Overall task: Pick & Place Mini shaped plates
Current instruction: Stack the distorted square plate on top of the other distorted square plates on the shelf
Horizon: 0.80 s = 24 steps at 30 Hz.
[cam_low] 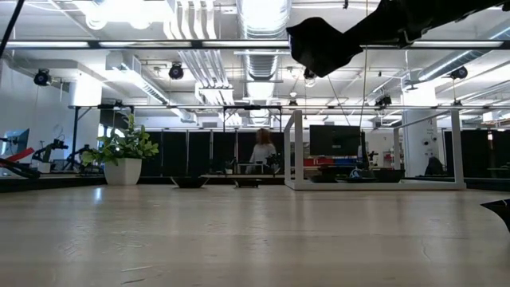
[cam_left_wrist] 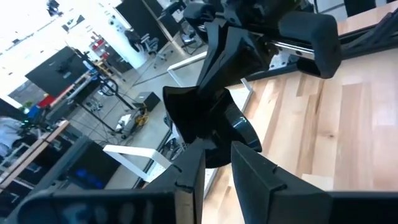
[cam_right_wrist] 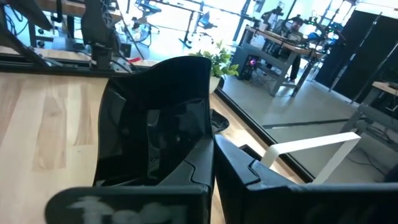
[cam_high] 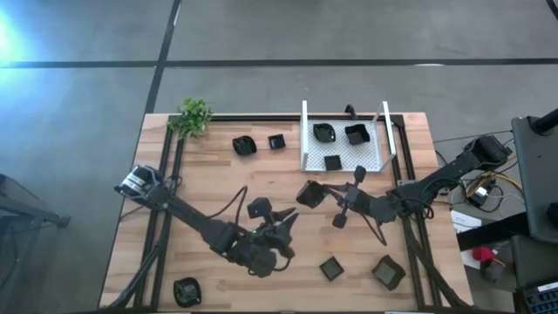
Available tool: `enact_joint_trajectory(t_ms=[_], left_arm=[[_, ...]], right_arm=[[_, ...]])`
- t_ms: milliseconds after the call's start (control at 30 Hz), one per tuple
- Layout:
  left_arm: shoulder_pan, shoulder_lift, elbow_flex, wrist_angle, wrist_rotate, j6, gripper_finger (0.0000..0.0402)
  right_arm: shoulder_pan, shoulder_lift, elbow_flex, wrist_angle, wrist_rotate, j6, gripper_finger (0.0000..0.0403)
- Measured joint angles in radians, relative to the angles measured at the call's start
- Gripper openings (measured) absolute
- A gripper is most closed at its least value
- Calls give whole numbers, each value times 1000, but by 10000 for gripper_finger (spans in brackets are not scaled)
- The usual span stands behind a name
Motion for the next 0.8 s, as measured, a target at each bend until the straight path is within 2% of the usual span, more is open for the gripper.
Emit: enact_joint_trajectory(t_ms=[200,467,800], left_arm=[[-31,0,0,0,-72,0,76],[-71,-1,0,1,-263,-5,76],[-79,-1,0,0,-271,-6,76]], right_arm=[[-1,-1,0,-5,34,27,8],[-74,-91,0,-156,54,156,8],[-296,-314,0,-476,40,406,8]])
